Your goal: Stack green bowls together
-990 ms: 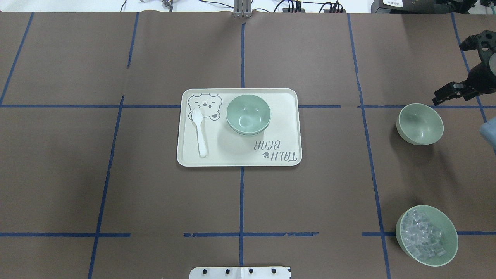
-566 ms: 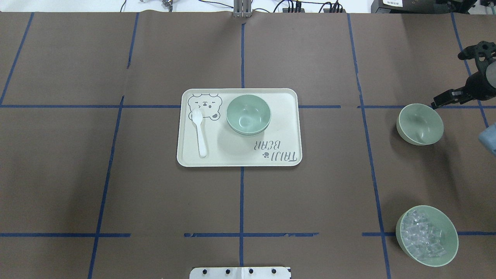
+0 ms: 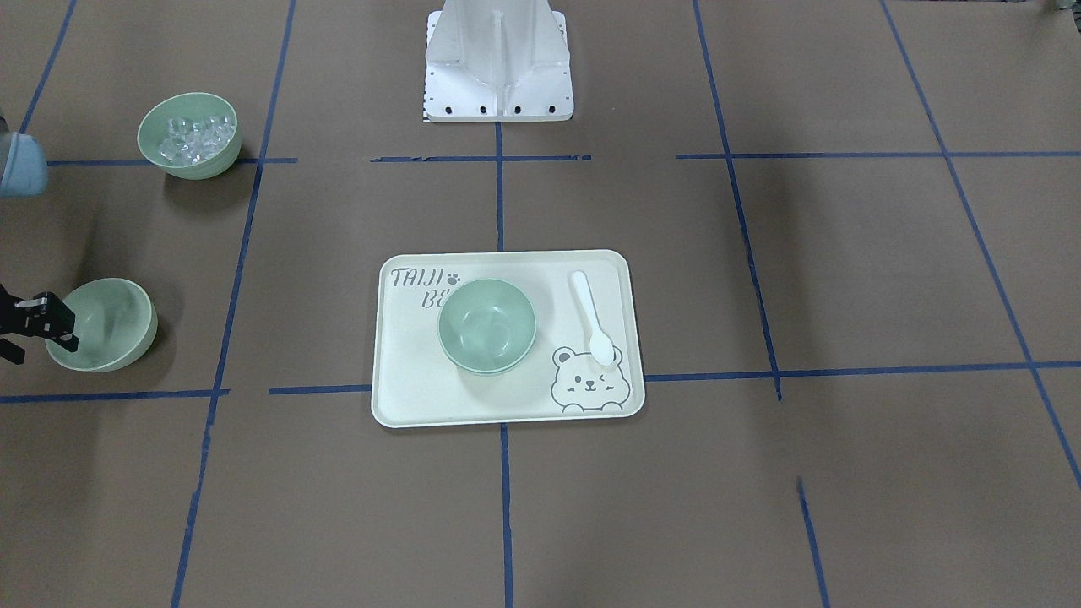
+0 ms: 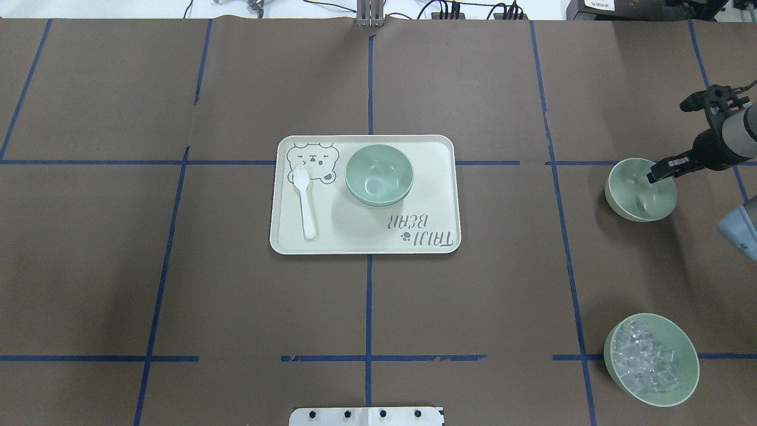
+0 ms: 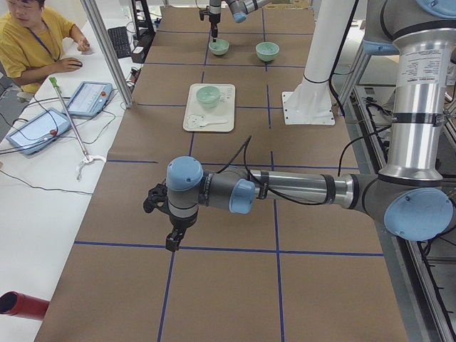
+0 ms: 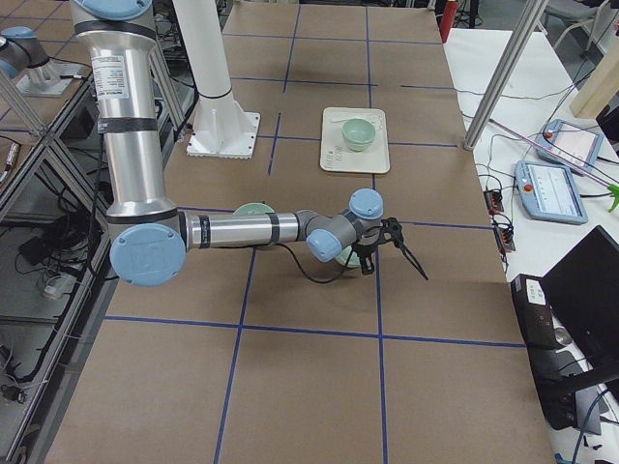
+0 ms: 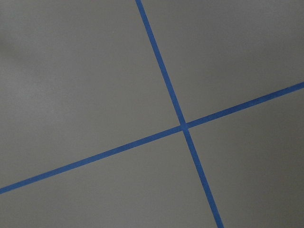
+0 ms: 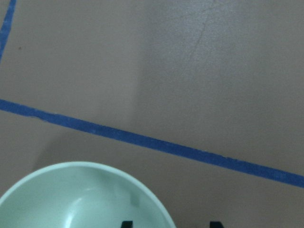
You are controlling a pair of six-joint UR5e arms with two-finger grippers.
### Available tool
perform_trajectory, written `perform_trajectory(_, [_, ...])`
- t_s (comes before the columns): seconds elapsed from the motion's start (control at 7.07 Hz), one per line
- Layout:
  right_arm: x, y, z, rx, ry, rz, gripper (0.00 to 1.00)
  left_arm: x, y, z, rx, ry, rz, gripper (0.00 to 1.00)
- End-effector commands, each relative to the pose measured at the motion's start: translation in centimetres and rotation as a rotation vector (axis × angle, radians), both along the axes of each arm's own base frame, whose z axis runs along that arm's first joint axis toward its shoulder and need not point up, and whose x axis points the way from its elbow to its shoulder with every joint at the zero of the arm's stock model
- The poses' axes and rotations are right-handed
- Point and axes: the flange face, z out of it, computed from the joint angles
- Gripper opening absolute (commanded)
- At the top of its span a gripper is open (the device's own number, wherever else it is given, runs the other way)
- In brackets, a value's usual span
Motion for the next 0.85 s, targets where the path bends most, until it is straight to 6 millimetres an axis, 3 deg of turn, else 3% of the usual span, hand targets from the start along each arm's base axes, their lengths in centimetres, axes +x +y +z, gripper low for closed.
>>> perform_trajectory(0.0, [0.4, 1.4, -1.7, 0.034, -0.029, -0.01, 0.0, 0.0, 0.1, 0.1, -0.003, 0.0, 0.0, 1.0])
perform_trajectory(0.28, [-0.4, 0.9, -4.1, 0.021, -0.083, -0.012, 0.0, 0.7, 1.4, 1.6, -0.061, 0.119, -0.004, 1.0])
perform_trajectory(0.42, [-0.8, 0.2, -6.9, 0.001, -0.115, 0.03, 0.0, 0.9, 1.5, 1.1, -0.125, 0.163, -0.068, 1.0])
perform_trajectory(0.57, [-1.9, -0.6, -13.1, -0.035, -0.137, 0.049, 0.0, 0.9, 1.3, 0.9, -0.138, 0.167, -0.085, 1.0])
perform_trajectory(0.71, [-4.7, -1.1, -21.9, -0.089, -0.119, 0.04, 0.0, 0.9, 1.1, 0.3, -0.126, 0.167, -0.086, 1.0])
